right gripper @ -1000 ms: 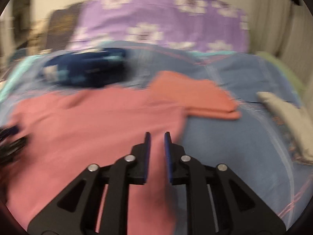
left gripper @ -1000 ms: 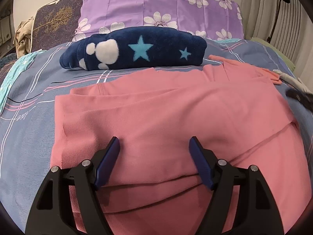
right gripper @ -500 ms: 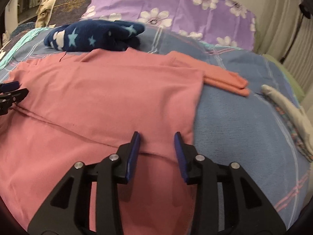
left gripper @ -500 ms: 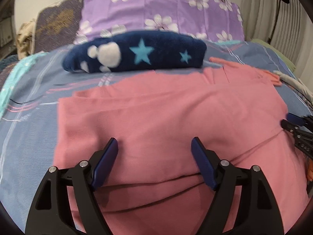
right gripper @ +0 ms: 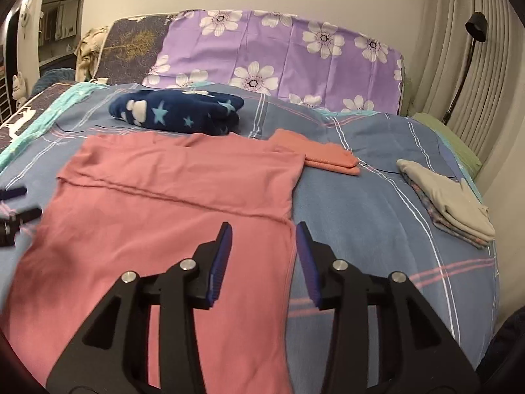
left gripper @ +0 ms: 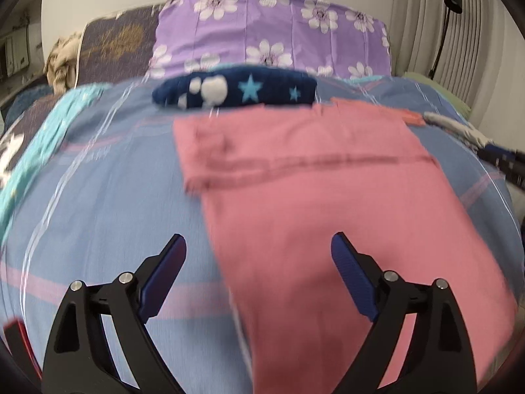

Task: Fold small clothes
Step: 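Move the left gripper to the hem of the folded shirt strip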

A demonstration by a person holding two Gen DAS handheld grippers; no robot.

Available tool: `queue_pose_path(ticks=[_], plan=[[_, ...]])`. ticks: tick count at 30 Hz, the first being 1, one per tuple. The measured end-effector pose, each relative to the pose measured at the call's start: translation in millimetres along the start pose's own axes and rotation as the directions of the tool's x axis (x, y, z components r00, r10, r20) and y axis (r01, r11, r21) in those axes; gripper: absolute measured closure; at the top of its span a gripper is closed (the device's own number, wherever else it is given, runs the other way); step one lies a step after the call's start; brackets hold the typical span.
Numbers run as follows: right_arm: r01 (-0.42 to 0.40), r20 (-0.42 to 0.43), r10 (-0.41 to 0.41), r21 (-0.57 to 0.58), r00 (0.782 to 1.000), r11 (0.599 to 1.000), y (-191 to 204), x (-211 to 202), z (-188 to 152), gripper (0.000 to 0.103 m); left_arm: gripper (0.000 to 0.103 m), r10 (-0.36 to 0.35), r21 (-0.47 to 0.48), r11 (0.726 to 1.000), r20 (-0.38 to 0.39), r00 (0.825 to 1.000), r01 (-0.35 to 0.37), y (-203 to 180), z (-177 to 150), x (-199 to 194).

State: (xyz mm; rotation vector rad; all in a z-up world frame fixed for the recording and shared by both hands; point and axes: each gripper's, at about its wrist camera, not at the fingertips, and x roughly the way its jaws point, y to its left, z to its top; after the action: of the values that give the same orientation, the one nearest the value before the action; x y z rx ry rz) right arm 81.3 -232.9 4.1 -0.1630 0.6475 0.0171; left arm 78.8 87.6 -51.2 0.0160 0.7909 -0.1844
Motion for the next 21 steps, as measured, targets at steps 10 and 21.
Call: queue_pose_path(ticks=[10, 21], plan=[[0.006, 0.033, -0.006, 0.004, 0.999, 1.0, 4, -58, -37, 0.05, 0.013, -0.089, -0.006, 0.996, -0.033, 0.996, 0.088, -17, -69, -43], [-0.145, -0.211, 0.227, 0.345, 0.951, 0.927, -87, -33, -152, 0.071, 0.03, -0.177, -0.056, 0.983, -0.053, 0.983, 0.174, -25, -125, -63]])
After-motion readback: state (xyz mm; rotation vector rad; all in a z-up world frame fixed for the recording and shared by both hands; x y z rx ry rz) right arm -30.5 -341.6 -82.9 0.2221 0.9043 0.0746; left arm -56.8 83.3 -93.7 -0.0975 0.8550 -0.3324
